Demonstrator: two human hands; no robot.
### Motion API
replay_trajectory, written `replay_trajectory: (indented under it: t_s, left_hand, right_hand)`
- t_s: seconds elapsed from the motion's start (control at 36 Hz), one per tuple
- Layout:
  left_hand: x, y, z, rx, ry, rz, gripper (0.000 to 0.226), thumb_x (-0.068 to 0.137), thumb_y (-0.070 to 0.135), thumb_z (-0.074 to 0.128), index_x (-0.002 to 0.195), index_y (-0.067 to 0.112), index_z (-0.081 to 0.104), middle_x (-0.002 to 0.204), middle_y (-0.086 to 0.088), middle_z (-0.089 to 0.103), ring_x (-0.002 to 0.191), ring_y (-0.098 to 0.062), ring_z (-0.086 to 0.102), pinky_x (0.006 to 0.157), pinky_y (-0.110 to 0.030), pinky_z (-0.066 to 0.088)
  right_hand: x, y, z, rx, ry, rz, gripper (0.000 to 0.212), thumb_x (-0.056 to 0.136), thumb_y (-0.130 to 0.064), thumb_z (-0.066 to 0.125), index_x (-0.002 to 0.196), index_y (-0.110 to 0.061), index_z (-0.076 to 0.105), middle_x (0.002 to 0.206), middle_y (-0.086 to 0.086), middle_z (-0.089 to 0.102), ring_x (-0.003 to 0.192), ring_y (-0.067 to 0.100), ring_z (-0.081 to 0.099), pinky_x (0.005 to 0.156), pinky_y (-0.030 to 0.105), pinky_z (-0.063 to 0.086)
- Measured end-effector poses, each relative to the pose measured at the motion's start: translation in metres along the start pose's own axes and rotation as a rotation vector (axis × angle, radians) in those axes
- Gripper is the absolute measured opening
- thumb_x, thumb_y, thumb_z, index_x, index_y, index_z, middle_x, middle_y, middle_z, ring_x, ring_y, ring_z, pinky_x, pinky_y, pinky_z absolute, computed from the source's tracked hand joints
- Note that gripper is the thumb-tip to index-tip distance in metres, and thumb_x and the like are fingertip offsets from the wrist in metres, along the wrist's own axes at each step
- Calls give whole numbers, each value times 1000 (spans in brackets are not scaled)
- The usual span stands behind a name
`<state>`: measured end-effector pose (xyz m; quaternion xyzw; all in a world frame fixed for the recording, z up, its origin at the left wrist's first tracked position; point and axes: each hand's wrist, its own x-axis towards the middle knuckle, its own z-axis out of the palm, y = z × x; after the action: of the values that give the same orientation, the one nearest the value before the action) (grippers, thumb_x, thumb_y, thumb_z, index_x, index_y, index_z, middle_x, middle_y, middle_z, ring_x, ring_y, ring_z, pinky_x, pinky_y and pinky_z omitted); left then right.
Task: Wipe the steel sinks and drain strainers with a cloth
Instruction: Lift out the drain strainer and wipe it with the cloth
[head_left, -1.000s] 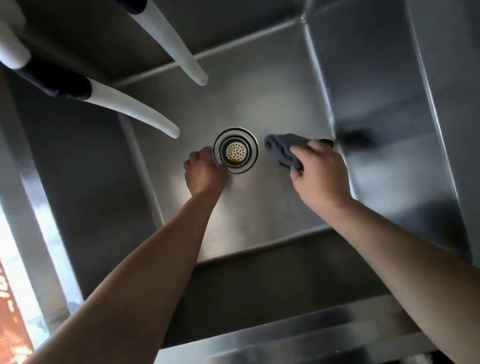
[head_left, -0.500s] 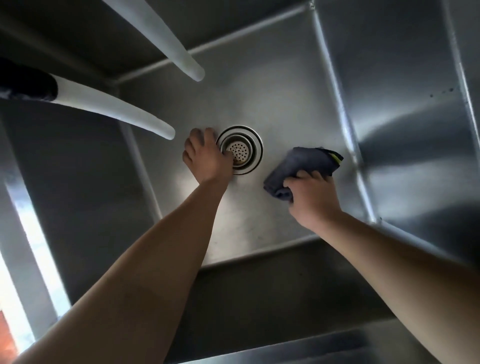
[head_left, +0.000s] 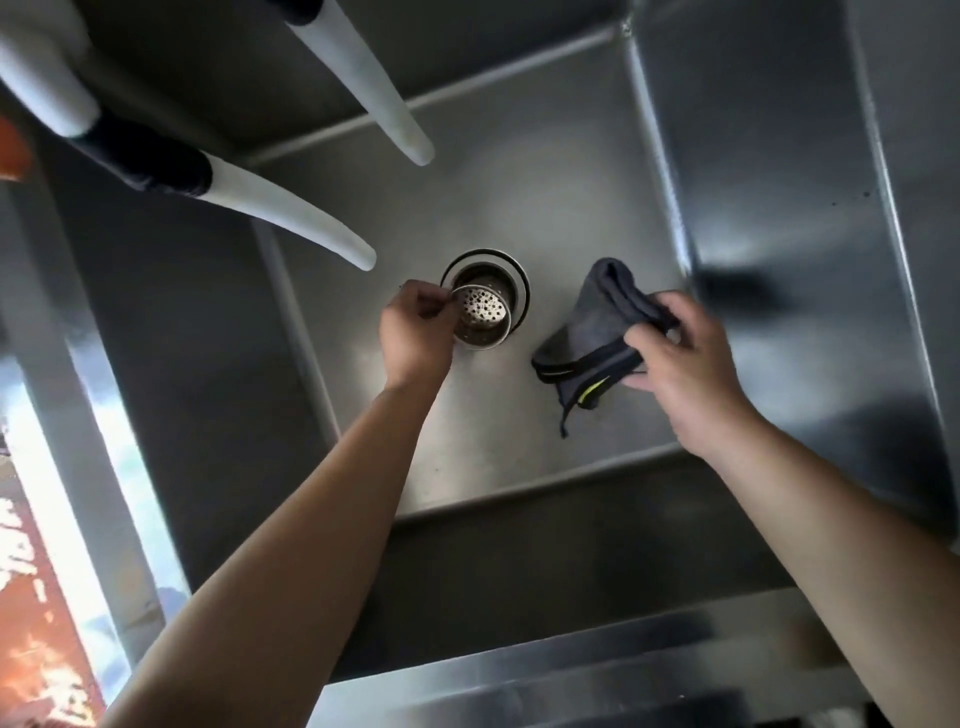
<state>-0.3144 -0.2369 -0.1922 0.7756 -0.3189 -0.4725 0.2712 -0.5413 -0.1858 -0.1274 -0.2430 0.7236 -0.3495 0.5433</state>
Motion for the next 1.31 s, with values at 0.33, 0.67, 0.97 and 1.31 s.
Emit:
replay_trajectory:
  t_s: [0.33, 0.67, 0.97, 1.31]
  left_hand:
    - [-77, 72, -20, -301, -401, 91, 24, 92, -6, 62, 99, 13, 75, 88, -1, 77, 81, -14, 73, 69, -33, 61]
    - [-92, 92, -42, -217, -603, 200, 28, 101, 5, 53, 121, 11, 71, 111, -3, 72, 97, -11, 67, 86, -32, 56]
    - [-74, 85, -60, -58, -964, 373, 42, 102, 11, 52, 144, 9, 48, 145, -11, 54, 138, -24, 47, 116, -41, 36]
    - [-65, 69, -58, -243, -1015, 89, 68, 87, 19, 70, 149, 28, 43, 123, -14, 64, 116, -27, 60, 106, -44, 44]
  right_hand:
    - [13, -25, -3, 284, -354, 154, 31, 85, 8, 45, 88, -18, 62, 82, 6, 64, 74, 24, 66, 65, 46, 58]
    - [9, -14, -8, 634, -612, 264, 48, 80, -5, 50, 123, -23, 62, 107, 9, 68, 93, 25, 69, 74, 46, 57]
    - [-7, -18, -14, 590, -756, 278, 58, 80, -14, 53, 138, -18, 52, 125, 14, 56, 103, 28, 60, 74, 42, 58]
    - [-15, -37, -24, 320, -777, 226, 79, 69, -49, 84, 132, -9, 59, 131, 22, 60, 118, 36, 61, 85, 52, 55]
